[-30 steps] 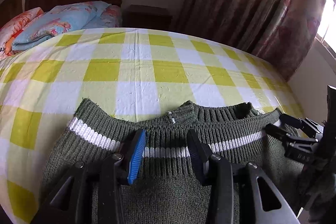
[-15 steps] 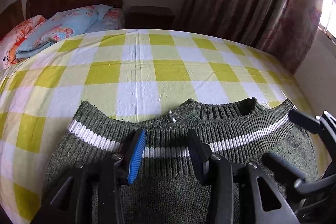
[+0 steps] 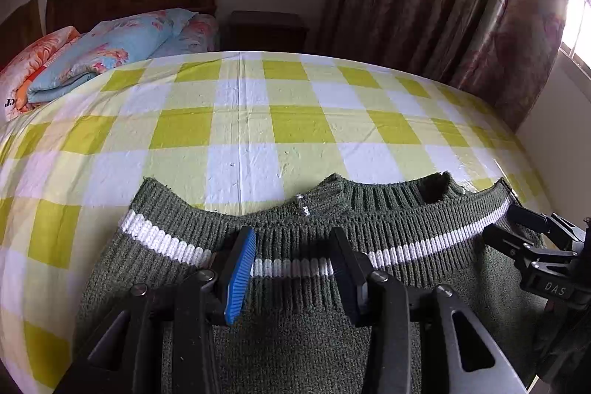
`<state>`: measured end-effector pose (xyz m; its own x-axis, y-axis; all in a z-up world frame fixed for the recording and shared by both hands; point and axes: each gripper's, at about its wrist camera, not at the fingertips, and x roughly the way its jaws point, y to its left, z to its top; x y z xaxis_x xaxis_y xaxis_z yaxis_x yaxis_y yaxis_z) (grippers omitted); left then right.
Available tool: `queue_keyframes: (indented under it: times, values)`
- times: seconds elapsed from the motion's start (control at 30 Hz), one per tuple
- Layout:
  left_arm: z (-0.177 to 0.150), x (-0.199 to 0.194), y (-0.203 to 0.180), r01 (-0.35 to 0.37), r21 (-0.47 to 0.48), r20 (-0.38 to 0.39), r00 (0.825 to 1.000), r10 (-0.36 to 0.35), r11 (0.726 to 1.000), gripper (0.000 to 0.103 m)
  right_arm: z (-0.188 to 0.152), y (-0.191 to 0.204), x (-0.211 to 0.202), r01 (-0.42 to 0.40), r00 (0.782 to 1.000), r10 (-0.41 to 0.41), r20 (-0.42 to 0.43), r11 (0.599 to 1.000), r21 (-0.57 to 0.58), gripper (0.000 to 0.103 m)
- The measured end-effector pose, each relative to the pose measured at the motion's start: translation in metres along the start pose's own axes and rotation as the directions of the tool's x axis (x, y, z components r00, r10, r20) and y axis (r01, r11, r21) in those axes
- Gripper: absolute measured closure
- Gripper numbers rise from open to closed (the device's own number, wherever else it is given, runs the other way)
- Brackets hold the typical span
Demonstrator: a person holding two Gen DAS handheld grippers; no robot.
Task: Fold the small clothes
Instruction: 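Lower the hem near the collar and open both grippers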
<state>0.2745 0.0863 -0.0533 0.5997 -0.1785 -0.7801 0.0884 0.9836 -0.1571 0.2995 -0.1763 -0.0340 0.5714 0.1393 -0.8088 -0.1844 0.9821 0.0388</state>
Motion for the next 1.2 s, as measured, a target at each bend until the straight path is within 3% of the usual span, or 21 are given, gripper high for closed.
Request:
queue_keyframes:
  times: [0.07, 0.17, 0.2, 0.23, 0.3, 0.4, 0.43, 0.5, 0.57, 0.67, 0.73, 0.8, 0.93, 1.07, 1.13, 1.2]
  values:
    - [0.001, 0.000, -0.001, -0.005, 0.002, -0.003, 1.000, 0.005, 1.000, 0.060, 0.001, 0.013, 0.004, 0.053, 0.999, -0.054, -0.009, 0.997, -0.063, 0.000]
    - [0.000, -0.006, -0.014, -0.073, 0.021, 0.004, 0.997, 0.073, 0.997, 0.064, 0.001, 0.011, 0.004, 0.043, 0.999, -0.043, -0.006, 0.998, -0.054, 0.000]
    - [-0.001, -0.013, -0.021, -0.075, 0.016, 0.015, 0.997, 0.075, 0.997, 0.065, 0.001, 0.009, 0.004, 0.033, 0.999, -0.034, -0.006, 0.998, -0.046, 0.000]
    - [-0.003, -0.020, -0.031, -0.022, 0.009, 0.029, 0.999, 0.022, 1.000, 0.065, 0.001, 0.009, 0.004, 0.034, 0.999, -0.034, -0.006, 0.998, -0.046, 0.000]
    - [-0.009, -0.025, -0.059, 0.047, 0.067, 0.044, 0.998, -0.050, 0.997, 0.063, 0.001, 0.012, 0.004, 0.049, 0.999, -0.050, -0.006, 0.997, -0.059, 0.000]
    - [-0.020, 0.001, -0.090, -0.031, 0.191, -0.034, 0.999, 0.038, 0.981, 0.062, 0.001, 0.011, 0.004, 0.042, 0.999, -0.042, -0.005, 0.998, -0.054, 0.000]
    - [-0.018, -0.001, -0.088, -0.020, 0.189, -0.020, 1.000, 0.024, 0.982, 0.062, 0.000, 0.011, 0.004, 0.039, 0.999, -0.040, -0.005, 0.998, -0.051, 0.000]
    - [-0.012, -0.004, -0.069, 0.019, 0.133, -0.031, 0.999, -0.015, 0.991, 0.063, 0.001, 0.011, 0.004, 0.039, 0.999, -0.039, -0.006, 0.998, -0.052, 0.000]
    - [-0.008, -0.010, -0.039, -0.049, 0.083, -0.007, 0.999, 0.049, 0.995, 0.062, 0.001, 0.011, 0.004, 0.037, 0.999, -0.037, -0.005, 0.998, -0.051, 0.000]
    - [-0.007, -0.021, 0.040, -0.049, -0.127, 0.008, 0.999, 0.050, 0.991, 0.063, 0.000, 0.010, 0.004, 0.029, 1.000, -0.029, -0.004, 0.998, -0.047, 0.000]
    - [-0.013, -0.026, 0.082, 0.041, -0.243, 0.044, 0.999, -0.031, 0.969, 0.083, 0.001, 0.010, 0.004, 0.027, 1.000, -0.027, -0.004, 0.999, -0.047, 0.000]
    - [-0.017, -0.025, 0.096, 0.098, -0.292, 0.058, 0.995, -0.085, 0.951, 0.088, 0.001, 0.010, 0.004, 0.027, 1.000, -0.027, -0.005, 0.998, -0.048, 0.000]
    - [-0.014, -0.025, 0.068, -0.016, -0.180, 0.039, 0.999, 0.023, 0.983, 0.085, 0.001, 0.009, 0.004, 0.018, 1.000, -0.018, -0.005, 0.999, -0.045, 0.000]
    - [-0.020, -0.058, 0.053, -0.016, -0.193, 0.104, 0.994, 0.037, 0.981, 0.085, -0.001, 0.015, -0.012, 0.031, 0.999, -0.030, 0.017, 0.999, -0.042, 0.000]
    - [-0.027, -0.081, 0.033, -0.004, -0.158, 0.149, 0.988, 0.028, 0.987, 0.082, -0.007, 0.037, -0.037, -0.025, 0.997, 0.032, 0.066, 0.996, -0.090, 0.000]
    - [-0.036, -0.090, 0.009, -0.049, -0.087, 0.135, 0.989, 0.061, 0.995, 0.079, -0.018, 0.074, -0.055, -0.064, 0.993, 0.084, 0.087, 0.977, -0.204, 0.000]
